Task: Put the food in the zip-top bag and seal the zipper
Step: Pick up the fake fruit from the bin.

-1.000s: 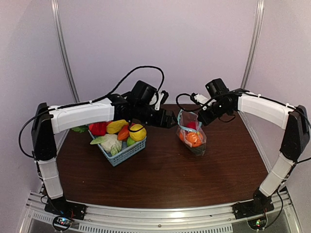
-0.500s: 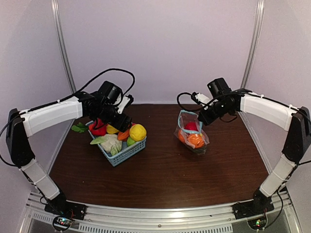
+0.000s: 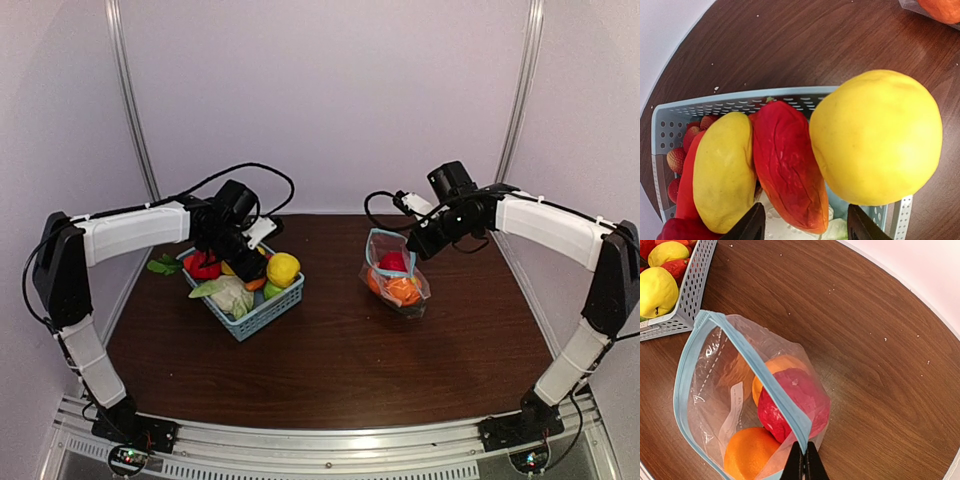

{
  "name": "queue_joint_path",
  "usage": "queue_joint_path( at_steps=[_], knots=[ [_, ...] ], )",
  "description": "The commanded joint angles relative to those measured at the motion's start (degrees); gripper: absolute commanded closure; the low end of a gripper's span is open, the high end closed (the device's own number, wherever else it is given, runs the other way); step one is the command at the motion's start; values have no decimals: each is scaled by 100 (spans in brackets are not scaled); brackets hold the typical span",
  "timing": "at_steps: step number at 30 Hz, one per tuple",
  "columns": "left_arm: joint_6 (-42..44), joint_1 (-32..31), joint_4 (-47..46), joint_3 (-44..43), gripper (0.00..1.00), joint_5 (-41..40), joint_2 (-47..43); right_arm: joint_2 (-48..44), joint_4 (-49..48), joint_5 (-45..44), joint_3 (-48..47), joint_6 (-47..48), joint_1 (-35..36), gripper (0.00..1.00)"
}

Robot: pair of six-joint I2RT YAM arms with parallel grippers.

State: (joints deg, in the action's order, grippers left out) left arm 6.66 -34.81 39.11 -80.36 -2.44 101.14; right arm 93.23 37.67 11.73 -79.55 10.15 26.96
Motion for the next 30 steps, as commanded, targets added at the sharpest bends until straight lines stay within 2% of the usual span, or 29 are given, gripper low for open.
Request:
queue_joint_path(
  at_steps=[1,6,10,14,16,20,25,30],
  knots=[
    [277,18,-160,38,43,-50,86,-170,-23,75,32,-41,-34,100],
    [216,31,-220,-9,42,-38,258,-139,-14,113,14,-41,-39,100],
    [-314,155,24,-172,44,-396,466,-155,-14,108,31,-41,-34,100],
    [-601,202,-23,-30,43,-341,547,-172,-29,86,69,-30,-41,100],
    [-646,202,-85,22,45,-329,583,-173,-32,71,71,-27,-35,100],
    [-736,202,-107,-3,56,-253,609,-165,-38,78,86,-22,-33,100],
    [-1066,202,369,-278,61,-365,412,-156,-40,86,81,-26,-29,100],
    [-1306,202,1296,-664,63,-760,98,-155,-24,124,46,-22,-36,100]
  ],
)
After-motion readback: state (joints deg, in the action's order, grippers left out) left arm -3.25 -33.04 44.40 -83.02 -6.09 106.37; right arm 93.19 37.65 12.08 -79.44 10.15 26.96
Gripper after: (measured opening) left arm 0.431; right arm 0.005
